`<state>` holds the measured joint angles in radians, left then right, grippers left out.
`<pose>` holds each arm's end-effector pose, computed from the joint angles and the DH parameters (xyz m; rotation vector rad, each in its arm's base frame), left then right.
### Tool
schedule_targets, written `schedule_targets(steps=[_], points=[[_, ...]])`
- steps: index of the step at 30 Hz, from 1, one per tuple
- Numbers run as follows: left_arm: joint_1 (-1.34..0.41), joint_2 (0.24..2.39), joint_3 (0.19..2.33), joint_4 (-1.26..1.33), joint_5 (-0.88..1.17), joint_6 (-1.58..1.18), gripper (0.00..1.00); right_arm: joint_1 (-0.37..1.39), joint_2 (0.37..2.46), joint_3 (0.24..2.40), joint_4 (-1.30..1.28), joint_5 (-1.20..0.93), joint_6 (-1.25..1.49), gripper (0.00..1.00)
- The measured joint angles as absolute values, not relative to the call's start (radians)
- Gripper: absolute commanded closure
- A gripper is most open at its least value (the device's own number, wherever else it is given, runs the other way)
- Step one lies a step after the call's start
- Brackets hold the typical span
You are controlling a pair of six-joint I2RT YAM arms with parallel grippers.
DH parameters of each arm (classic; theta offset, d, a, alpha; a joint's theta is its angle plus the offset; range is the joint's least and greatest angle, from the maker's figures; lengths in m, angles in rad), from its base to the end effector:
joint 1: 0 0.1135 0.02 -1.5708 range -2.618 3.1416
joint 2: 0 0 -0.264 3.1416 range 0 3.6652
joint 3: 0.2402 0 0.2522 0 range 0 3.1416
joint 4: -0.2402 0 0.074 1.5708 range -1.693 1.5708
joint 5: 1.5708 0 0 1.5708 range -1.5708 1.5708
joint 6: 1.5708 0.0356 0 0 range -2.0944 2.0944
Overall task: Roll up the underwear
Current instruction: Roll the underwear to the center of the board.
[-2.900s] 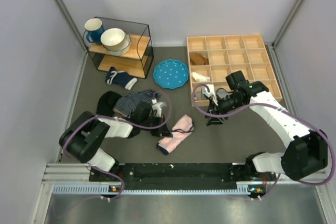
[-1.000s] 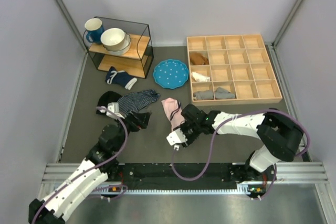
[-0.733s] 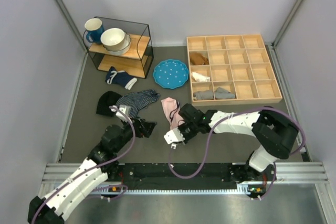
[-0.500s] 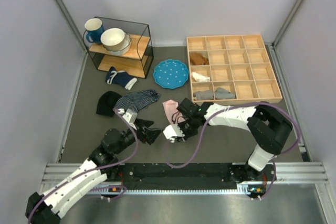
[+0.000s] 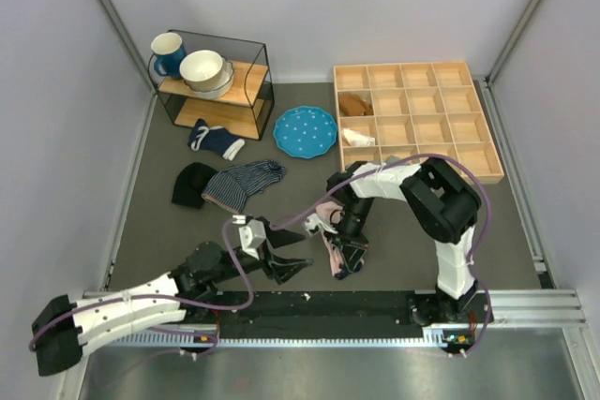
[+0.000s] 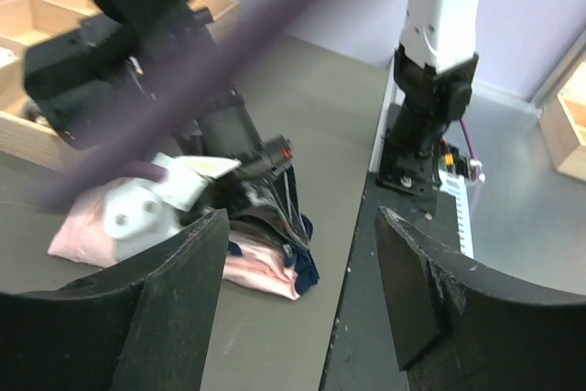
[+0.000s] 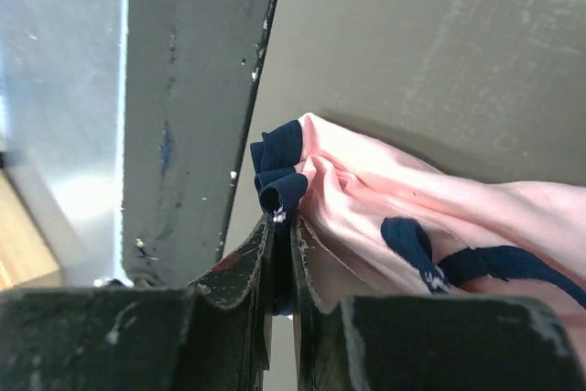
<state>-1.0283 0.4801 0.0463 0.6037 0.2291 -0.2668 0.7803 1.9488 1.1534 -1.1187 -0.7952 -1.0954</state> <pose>0.0656 -0.1244 0.2053 0.7517 1.3239 -1.2178 0.1942 0.2280 0.1328 2.0548 -1.7506 -1.1899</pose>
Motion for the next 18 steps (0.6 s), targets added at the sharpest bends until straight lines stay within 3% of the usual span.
schedule_targets(steps=[9,18], points=[[-1.152,0.606,0.046,0.602,0.137,-0.183,0.30,0.702,2.076,1.253,-1.230,-0.884,-1.057,0.91],[-1.369,1.185,0.223,0.512,0.046,0.059,0.23,0.697,2.122,1.266,-1.258,-0.888,-1.033,0.90]])
